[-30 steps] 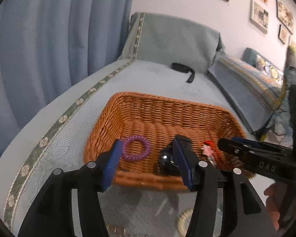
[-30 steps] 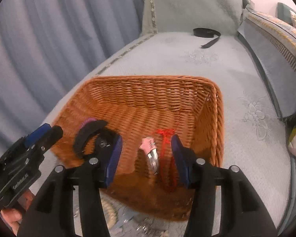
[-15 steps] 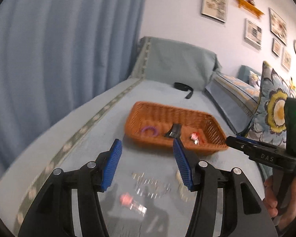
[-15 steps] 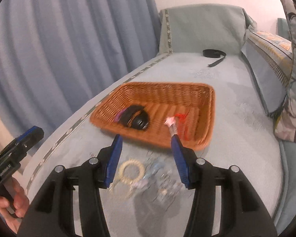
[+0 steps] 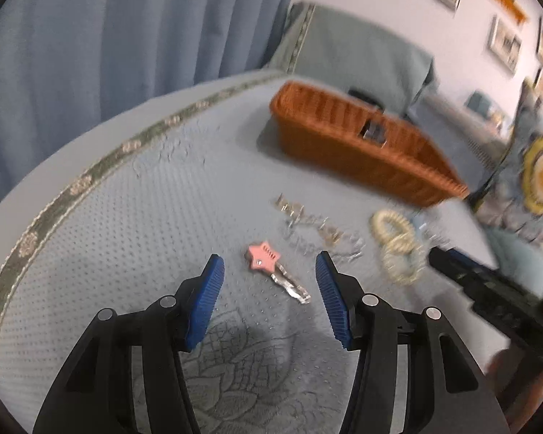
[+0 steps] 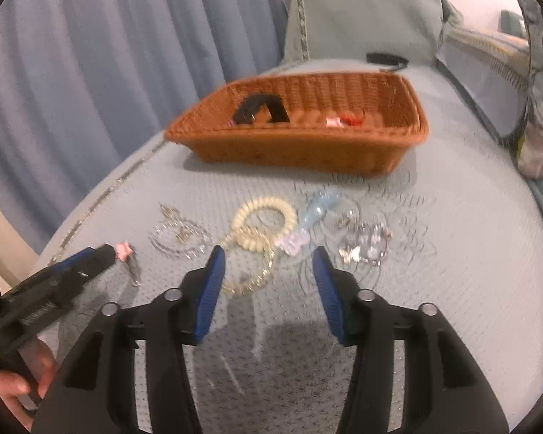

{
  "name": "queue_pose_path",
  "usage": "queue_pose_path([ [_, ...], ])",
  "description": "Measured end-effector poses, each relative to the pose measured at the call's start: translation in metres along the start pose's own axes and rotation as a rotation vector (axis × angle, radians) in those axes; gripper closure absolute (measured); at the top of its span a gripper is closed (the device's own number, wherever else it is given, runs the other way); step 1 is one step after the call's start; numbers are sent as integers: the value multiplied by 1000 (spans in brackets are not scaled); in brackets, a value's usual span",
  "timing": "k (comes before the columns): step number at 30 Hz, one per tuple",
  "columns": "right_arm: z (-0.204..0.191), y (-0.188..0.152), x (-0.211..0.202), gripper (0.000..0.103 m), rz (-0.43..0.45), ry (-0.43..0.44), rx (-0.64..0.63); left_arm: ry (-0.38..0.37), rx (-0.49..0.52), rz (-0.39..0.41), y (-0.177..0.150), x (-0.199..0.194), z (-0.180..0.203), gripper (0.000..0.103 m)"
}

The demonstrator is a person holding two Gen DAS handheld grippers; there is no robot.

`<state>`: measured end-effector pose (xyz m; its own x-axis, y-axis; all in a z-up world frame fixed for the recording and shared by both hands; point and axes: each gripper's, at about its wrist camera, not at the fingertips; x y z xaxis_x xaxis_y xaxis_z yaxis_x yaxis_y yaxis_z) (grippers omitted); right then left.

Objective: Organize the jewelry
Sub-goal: 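Grasp the pink star hair clip with the left tool while the right grasps a bead bracelet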

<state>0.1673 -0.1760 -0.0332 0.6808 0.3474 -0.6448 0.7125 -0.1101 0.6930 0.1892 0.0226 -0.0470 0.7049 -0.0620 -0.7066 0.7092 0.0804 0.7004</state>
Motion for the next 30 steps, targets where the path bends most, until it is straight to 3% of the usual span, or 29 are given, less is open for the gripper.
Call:
queue_pose_path([
  [5,1,1,7,61,-28,6,6,113,78,-33,0,18,16,53],
  [8,0,1,7,61,-26,10,1,136,95,-43,-1,19,15,53],
  [11,-1,1,8,61,-34,15,-5,153,131,-48,-3,15,12,60],
  [15,-1,1,11,61,-45,23,-3,113,168,-57,-7,6,-3,60],
  [18,-1,0,13,66,-60,23,-1,46,138,-58,-6,2,-20,65],
  [23,0,3,25,66,-109,5,29,-54,45,-65,-6,-1,-39,67],
  [27,-3,7,32,66,-118,-21,33,-50,44,-63,-7,0,-35,67],
  [29,-9,8,35,71,-120,-51,8,-48,43,-63,-7,0,-33,66],
  [30,-11,8,36,79,-124,-69,-6,-43,41,-63,-6,1,-31,66],
])
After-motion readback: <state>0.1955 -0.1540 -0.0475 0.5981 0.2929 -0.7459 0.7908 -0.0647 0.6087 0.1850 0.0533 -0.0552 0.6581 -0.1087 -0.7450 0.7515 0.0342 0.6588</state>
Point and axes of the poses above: each gripper's, at about its wrist camera, not at the fingertips, and x roughly the way its jaws point, z to its right, y to its top, and after that the axes turned 7 degrees about y, right-handed
